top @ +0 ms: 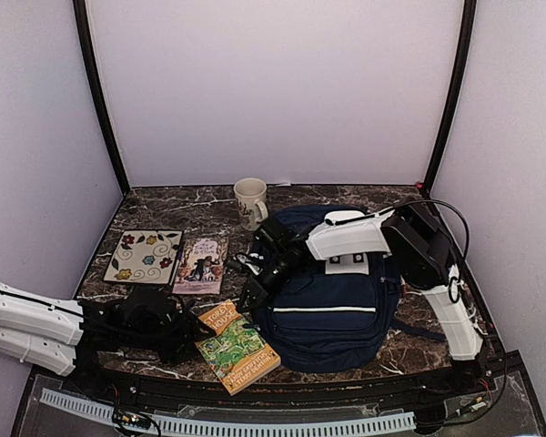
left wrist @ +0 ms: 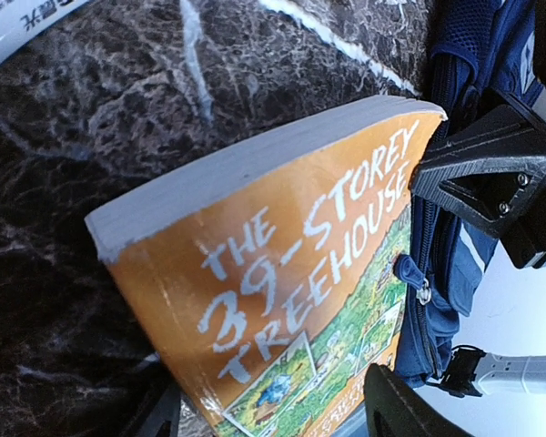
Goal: Pack the student bag
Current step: Pick up the book at the center of the board.
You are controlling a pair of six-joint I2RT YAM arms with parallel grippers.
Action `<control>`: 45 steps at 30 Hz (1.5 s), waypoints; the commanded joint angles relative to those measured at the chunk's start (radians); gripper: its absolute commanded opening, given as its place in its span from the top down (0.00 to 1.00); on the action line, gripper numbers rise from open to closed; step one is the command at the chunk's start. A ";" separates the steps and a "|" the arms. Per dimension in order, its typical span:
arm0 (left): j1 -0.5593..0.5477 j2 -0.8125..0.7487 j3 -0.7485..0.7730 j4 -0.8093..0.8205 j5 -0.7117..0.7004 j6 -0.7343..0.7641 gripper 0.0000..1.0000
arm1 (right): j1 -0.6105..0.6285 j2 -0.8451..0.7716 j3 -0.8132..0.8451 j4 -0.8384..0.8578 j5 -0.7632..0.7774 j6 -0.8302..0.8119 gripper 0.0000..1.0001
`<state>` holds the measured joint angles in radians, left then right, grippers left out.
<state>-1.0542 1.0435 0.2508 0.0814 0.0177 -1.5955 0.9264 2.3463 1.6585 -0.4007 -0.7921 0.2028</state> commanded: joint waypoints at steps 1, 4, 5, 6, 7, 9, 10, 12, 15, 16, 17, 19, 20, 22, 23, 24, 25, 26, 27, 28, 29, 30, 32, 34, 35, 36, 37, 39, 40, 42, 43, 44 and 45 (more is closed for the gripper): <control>-0.020 0.019 -0.012 0.126 -0.161 0.166 0.28 | 0.038 0.196 -0.069 -0.088 0.164 -0.005 1.00; -0.048 -0.062 -0.036 0.243 -0.298 0.258 0.28 | 0.038 0.203 -0.057 -0.092 0.159 -0.003 1.00; -0.051 -0.092 -0.058 0.299 -0.328 0.275 0.28 | 0.038 0.205 -0.059 -0.090 0.160 -0.003 1.00; -0.057 -0.119 -0.082 0.349 -0.357 0.300 0.28 | 0.039 0.205 -0.061 -0.088 0.160 -0.003 1.00; -0.064 -0.145 -0.098 0.374 -0.385 0.320 0.28 | 0.039 0.206 -0.063 -0.085 0.159 -0.002 1.00; -0.069 -0.180 -0.104 0.382 -0.417 0.354 0.28 | 0.039 0.209 -0.062 -0.084 0.157 -0.001 1.00; -0.068 -0.193 -0.101 0.375 -0.422 0.364 0.28 | 0.039 0.210 -0.060 -0.084 0.155 -0.002 1.00; -0.069 -0.193 -0.100 0.382 -0.411 0.368 0.28 | 0.038 0.212 -0.057 -0.084 0.154 -0.002 1.00; -0.069 -0.158 -0.128 0.512 -0.366 0.381 0.29 | 0.038 0.217 -0.051 -0.087 0.150 -0.001 1.00; -0.069 -0.140 -0.135 0.562 -0.351 0.379 0.30 | 0.039 0.219 -0.051 -0.086 0.148 0.000 1.00; -0.069 -0.118 -0.135 0.597 -0.336 0.372 0.30 | 0.038 0.221 -0.048 -0.085 0.146 0.001 1.00; -0.069 -0.081 -0.118 0.612 -0.317 0.348 0.31 | 0.038 0.223 -0.049 -0.084 0.143 0.003 1.00; -0.069 -0.067 -0.110 0.618 -0.304 0.342 0.32 | 0.039 0.224 -0.048 -0.084 0.143 0.003 1.00; -0.069 -0.043 -0.082 0.583 -0.293 0.312 0.33 | 0.038 0.221 -0.050 -0.084 0.146 0.003 1.00; -0.069 -0.038 -0.066 0.519 -0.291 0.280 0.33 | 0.039 0.220 -0.051 -0.084 0.147 0.003 0.99; -0.069 -0.038 -0.051 0.461 -0.290 0.251 0.34 | 0.038 0.217 -0.052 -0.083 0.147 0.004 0.99; -0.069 -0.041 -0.041 0.412 -0.289 0.227 0.35 | 0.038 0.217 -0.053 -0.084 0.148 0.003 0.99; -0.069 -0.046 -0.036 0.375 -0.290 0.205 0.38 | 0.037 0.216 -0.053 -0.083 0.147 0.003 0.99; -0.069 -0.054 -0.029 0.333 -0.288 0.180 0.40 | 0.038 0.213 -0.052 -0.083 0.148 0.003 0.99; -0.069 -0.065 -0.022 0.287 -0.288 0.160 0.43 | 0.037 0.211 -0.052 -0.082 0.149 0.004 0.99; -0.069 -0.077 -0.007 0.235 -0.285 0.144 0.45 | 0.037 0.209 -0.053 -0.082 0.148 0.004 0.99; -0.069 -0.091 0.011 0.171 -0.282 0.135 0.47 | 0.037 0.207 -0.052 -0.082 0.150 0.004 0.98; -0.069 -0.116 0.058 0.050 -0.284 0.138 0.48 | 0.037 0.200 -0.051 -0.082 0.155 0.005 0.97; -0.069 -0.136 0.116 -0.078 -0.291 0.126 0.50 | 0.037 0.195 -0.051 -0.081 0.158 0.008 0.96; -0.069 -0.144 0.137 -0.135 -0.295 0.113 0.51 | 0.037 0.193 -0.048 -0.082 0.159 0.008 0.96; -0.069 -0.151 0.150 -0.175 -0.297 0.107 0.53 | 0.037 0.191 -0.048 -0.082 0.158 0.009 0.96; -0.069 -0.158 0.161 -0.207 -0.297 0.101 0.56 | 0.037 0.190 -0.048 -0.082 0.158 0.009 0.96; -0.069 -0.168 0.171 -0.250 -0.295 0.081 0.64 | 0.037 0.185 -0.049 -0.084 0.155 0.010 0.95; -0.069 -0.174 0.172 -0.261 -0.292 0.076 0.69 | 0.037 0.179 -0.051 -0.084 0.157 0.009 0.95; -0.069 -0.181 0.171 -0.273 -0.287 0.068 0.75 | 0.037 0.164 -0.052 -0.081 0.162 0.008 0.94; -0.069 -0.183 0.172 -0.281 -0.285 0.061 0.76 | 0.037 0.156 -0.050 -0.080 0.170 0.005 0.93; -0.069 -0.183 0.171 -0.286 -0.285 0.054 0.77 | 0.037 0.150 -0.045 -0.081 0.175 0.001 0.93; -0.069 -0.182 0.170 -0.287 -0.286 0.048 0.77 | 0.037 0.146 -0.038 -0.083 0.180 -0.002 0.93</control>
<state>-1.1233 0.8726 0.4023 -0.1238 -0.2695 -1.5139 0.9348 2.3623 1.6920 -0.3943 -0.7567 0.2306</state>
